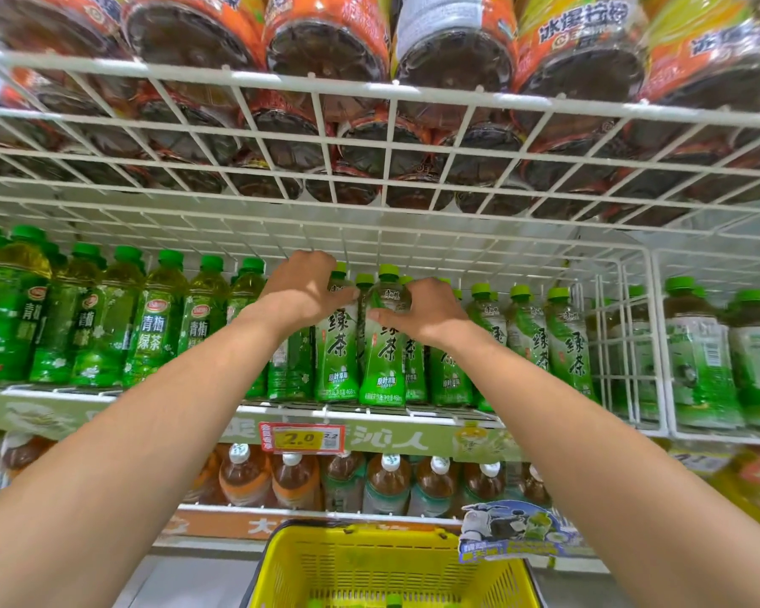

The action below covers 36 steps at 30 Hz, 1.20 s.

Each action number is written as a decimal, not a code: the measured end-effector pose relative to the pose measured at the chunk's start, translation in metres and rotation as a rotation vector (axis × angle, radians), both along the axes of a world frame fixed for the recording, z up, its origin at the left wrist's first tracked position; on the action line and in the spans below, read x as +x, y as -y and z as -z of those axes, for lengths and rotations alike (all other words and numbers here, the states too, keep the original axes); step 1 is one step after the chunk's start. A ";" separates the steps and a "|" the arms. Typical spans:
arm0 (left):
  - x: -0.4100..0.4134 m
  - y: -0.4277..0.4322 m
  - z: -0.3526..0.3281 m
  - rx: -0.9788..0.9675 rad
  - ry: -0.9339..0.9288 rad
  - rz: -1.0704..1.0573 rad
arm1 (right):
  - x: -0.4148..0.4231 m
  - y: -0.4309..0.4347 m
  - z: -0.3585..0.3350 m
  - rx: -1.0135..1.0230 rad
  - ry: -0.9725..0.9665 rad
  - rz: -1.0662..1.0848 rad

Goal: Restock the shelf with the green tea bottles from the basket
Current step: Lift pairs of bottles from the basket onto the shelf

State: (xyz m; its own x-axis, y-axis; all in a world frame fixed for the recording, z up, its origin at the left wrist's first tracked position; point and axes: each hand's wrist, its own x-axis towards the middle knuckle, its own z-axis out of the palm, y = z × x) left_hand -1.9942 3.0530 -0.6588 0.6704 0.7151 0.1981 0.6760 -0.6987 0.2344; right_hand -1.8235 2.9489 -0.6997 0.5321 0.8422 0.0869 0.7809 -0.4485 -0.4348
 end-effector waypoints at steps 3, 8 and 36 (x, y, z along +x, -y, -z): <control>-0.009 0.013 -0.008 -0.094 -0.072 0.078 | -0.007 0.007 -0.008 -0.011 0.101 -0.034; -0.028 0.044 -0.012 -0.106 -0.149 0.231 | -0.034 0.042 -0.030 -0.091 0.223 -0.162; -0.093 0.197 0.072 0.098 -0.205 0.322 | -0.076 0.253 0.052 -0.026 0.387 -0.231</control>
State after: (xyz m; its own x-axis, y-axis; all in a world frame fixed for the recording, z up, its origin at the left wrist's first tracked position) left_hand -2.0868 2.8559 -0.7310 0.8903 0.4458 0.0935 0.4441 -0.8951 0.0392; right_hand -1.8999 2.6959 -0.7515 0.2621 0.9398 0.2193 0.9648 -0.2499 -0.0820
